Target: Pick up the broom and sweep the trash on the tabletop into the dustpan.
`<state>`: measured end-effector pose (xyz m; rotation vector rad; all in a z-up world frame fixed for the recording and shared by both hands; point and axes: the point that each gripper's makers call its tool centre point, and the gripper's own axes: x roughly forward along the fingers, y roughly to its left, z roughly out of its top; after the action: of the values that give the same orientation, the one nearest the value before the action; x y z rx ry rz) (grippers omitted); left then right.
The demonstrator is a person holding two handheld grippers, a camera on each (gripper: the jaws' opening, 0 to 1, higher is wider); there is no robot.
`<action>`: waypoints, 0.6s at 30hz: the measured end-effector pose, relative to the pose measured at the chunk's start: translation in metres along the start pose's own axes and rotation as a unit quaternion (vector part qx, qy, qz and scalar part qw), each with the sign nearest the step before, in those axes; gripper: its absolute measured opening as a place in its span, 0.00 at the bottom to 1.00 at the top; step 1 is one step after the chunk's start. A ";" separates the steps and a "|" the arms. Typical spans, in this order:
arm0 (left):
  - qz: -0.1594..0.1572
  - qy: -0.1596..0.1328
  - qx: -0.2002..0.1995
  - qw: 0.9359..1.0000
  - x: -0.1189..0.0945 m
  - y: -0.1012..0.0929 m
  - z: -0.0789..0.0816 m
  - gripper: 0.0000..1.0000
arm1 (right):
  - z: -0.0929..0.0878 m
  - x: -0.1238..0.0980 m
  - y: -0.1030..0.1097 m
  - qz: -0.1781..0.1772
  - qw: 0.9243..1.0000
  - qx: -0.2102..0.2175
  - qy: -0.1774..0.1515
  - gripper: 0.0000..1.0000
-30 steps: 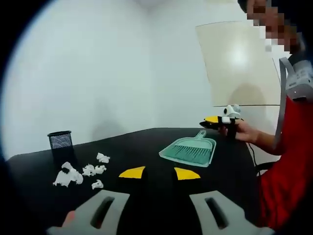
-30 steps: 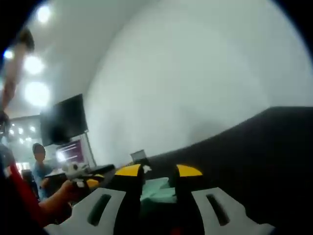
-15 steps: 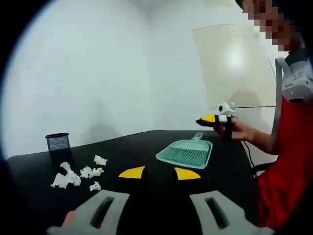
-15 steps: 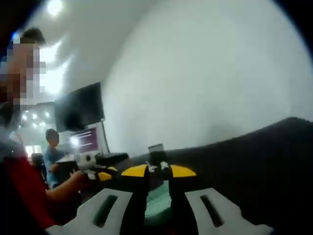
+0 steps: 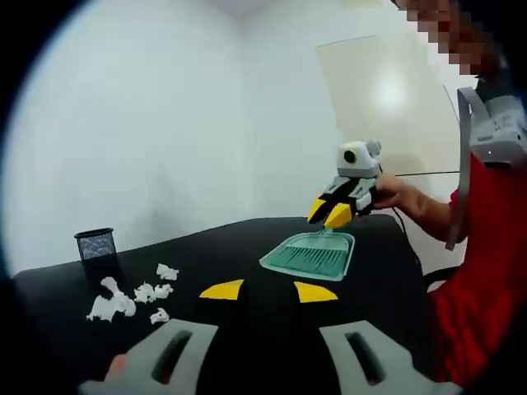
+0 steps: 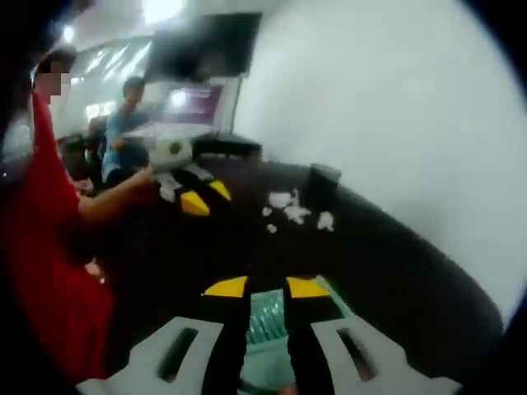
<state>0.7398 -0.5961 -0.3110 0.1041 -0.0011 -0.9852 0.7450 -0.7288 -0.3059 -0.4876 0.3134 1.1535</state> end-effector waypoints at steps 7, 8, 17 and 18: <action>-0.001 0.000 0.004 1.000 -0.001 -0.001 0.001 0.20 | -0.016 0.019 0.014 0.059 0.991 -0.005 0.117 0.18; -0.001 0.001 0.004 1.000 -0.001 0.000 0.001 0.20 | -0.021 0.020 0.014 0.065 0.988 -0.009 0.138 0.18; 0.002 0.009 0.004 1.000 -0.001 0.003 -0.002 0.19 | -0.042 0.031 -0.001 0.088 0.967 -0.025 0.238 0.19; 0.002 0.009 0.003 1.000 -0.001 0.003 -0.002 0.19 | -0.045 0.032 -0.003 0.088 0.964 -0.027 0.248 0.19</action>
<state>0.7418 -0.5929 -0.3124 0.1183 0.0118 -0.9806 0.7607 -0.7284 -0.3591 -0.8107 0.7735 1.2035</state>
